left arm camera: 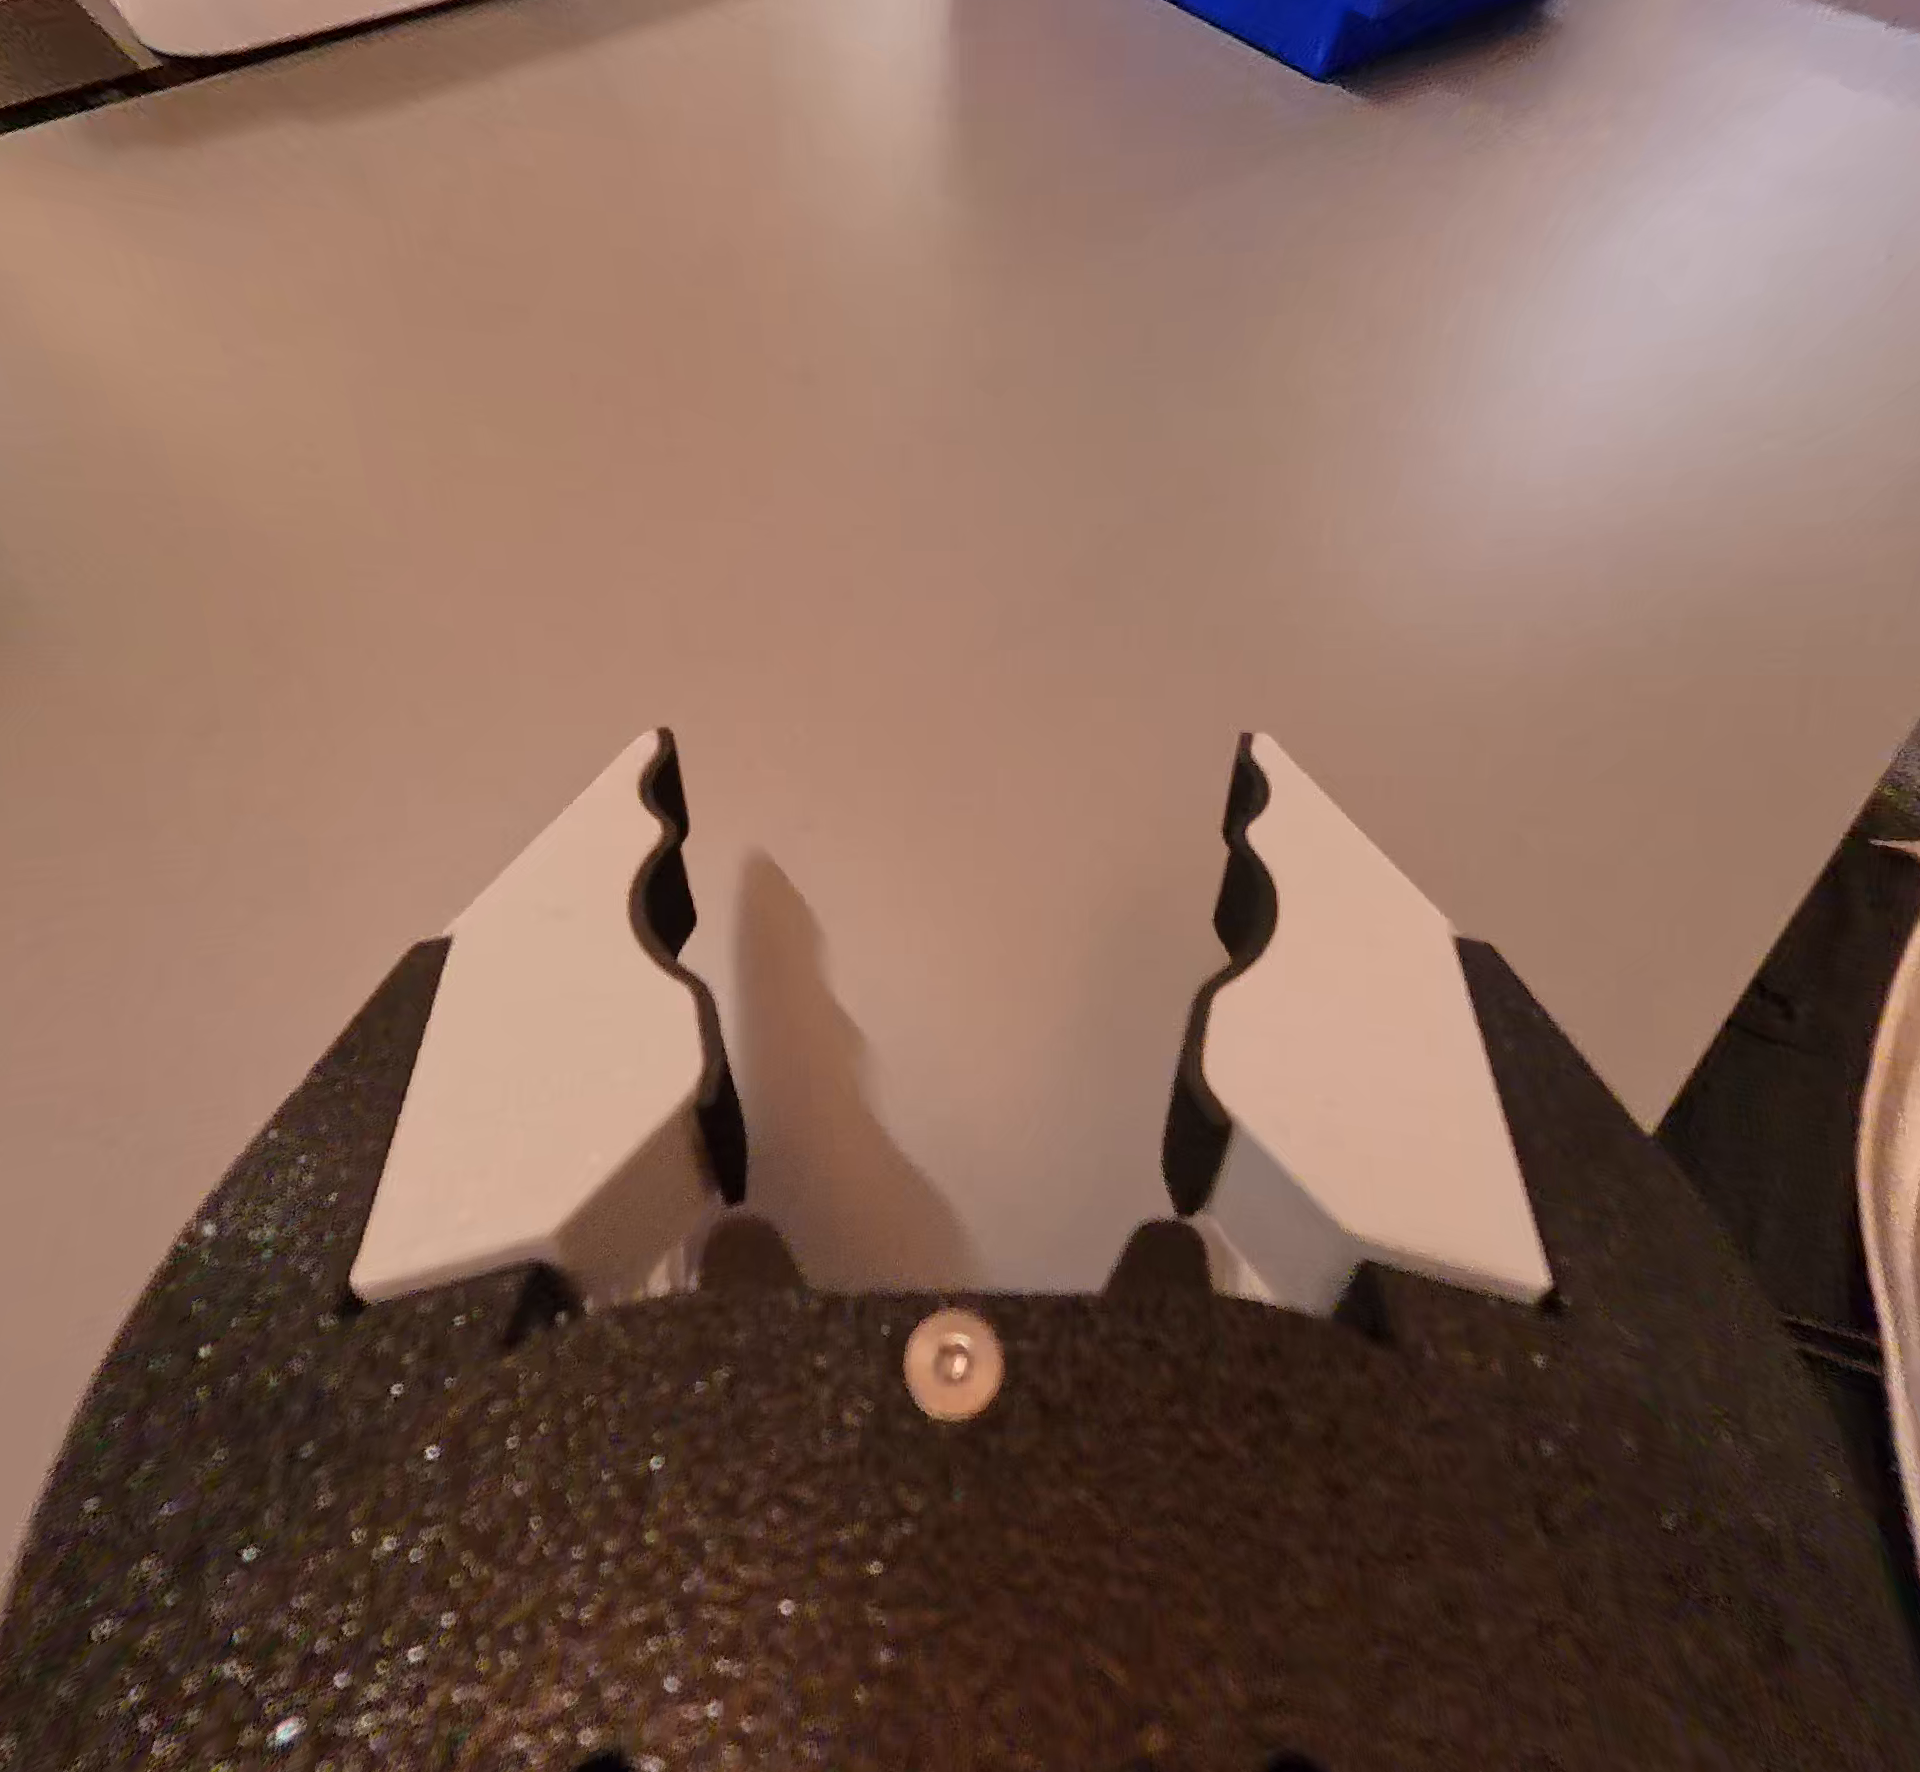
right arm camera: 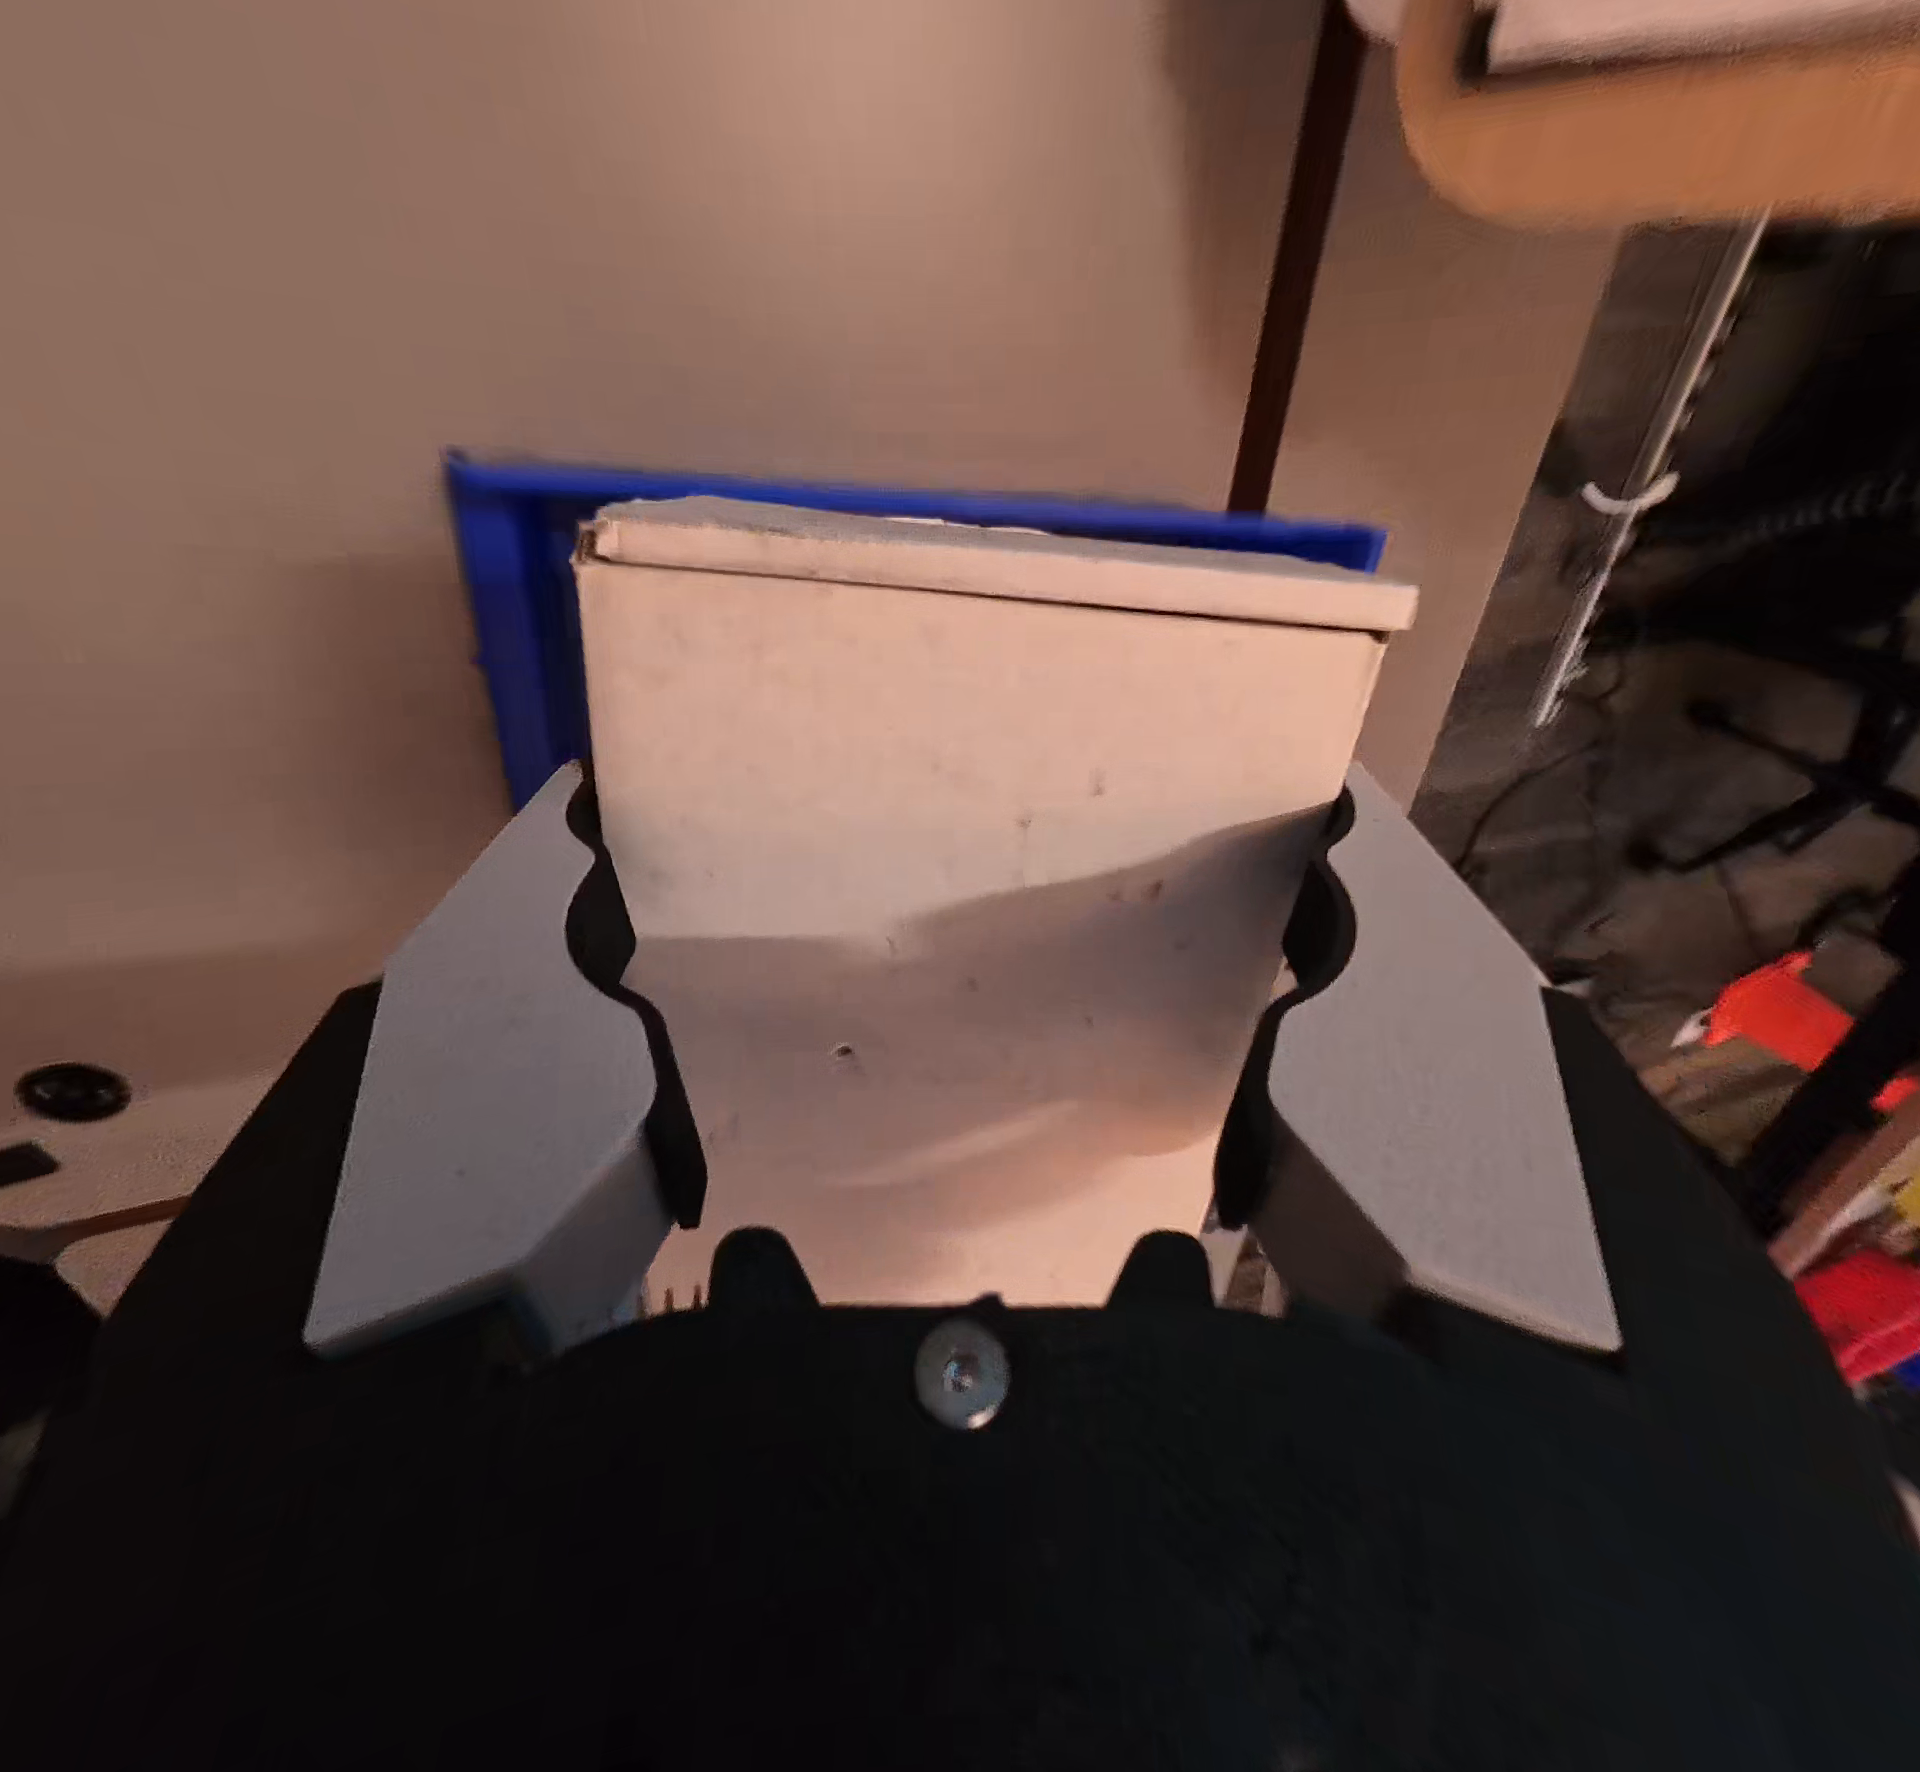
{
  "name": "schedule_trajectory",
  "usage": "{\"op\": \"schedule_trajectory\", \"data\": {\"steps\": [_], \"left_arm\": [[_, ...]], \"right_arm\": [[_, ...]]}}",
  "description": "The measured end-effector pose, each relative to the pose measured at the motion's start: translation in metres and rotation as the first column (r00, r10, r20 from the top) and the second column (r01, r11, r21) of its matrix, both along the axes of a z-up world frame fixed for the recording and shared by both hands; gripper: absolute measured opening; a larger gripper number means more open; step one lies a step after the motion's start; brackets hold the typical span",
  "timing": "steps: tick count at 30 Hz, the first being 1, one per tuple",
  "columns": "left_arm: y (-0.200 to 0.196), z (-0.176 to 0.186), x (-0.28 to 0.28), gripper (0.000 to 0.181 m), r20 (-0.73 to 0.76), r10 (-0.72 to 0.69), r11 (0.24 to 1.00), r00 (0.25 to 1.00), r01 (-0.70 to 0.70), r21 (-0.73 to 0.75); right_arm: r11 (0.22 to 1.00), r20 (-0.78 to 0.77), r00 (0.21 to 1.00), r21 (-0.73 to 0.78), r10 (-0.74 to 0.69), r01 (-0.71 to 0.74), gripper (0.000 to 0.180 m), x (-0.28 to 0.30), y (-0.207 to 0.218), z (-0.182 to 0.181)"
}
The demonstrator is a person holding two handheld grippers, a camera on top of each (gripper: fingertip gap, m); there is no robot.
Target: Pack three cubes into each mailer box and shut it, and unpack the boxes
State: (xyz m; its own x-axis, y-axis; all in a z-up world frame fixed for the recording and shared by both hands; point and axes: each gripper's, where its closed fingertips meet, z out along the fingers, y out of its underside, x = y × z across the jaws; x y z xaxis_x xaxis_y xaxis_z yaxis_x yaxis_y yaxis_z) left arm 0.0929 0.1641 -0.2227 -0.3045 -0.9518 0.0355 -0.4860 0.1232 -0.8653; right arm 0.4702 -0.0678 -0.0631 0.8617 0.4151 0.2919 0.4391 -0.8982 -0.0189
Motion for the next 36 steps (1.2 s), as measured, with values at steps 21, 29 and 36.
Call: {"op": "schedule_trajectory", "data": {"steps": [21,29,36], "left_arm": [[-0.1,0.012,0.081,0.1,-0.062,-0.171,0.984,0.983,0.168,-0.053],[-0.044,0.016,0.121,0.093,-0.011,0.076,0.997,0.997,-0.076,0.006],[0.21,0.07,0.106,0.087,0.181,0.633,0.711,0.753,-0.658,0.249]], "right_arm": [[0.989,-0.05,0.993,-0.109,-0.111,0.105,0.132,0.106,-0.013,-0.126],[0.951,0.129,0.953,0.184,-0.273,0.247,0.121,0.084,-0.027,-0.074],[0.737,-0.044,0.937,0.605,-0.346,0.301,0.098,-0.043,-0.041,-0.063]]}}
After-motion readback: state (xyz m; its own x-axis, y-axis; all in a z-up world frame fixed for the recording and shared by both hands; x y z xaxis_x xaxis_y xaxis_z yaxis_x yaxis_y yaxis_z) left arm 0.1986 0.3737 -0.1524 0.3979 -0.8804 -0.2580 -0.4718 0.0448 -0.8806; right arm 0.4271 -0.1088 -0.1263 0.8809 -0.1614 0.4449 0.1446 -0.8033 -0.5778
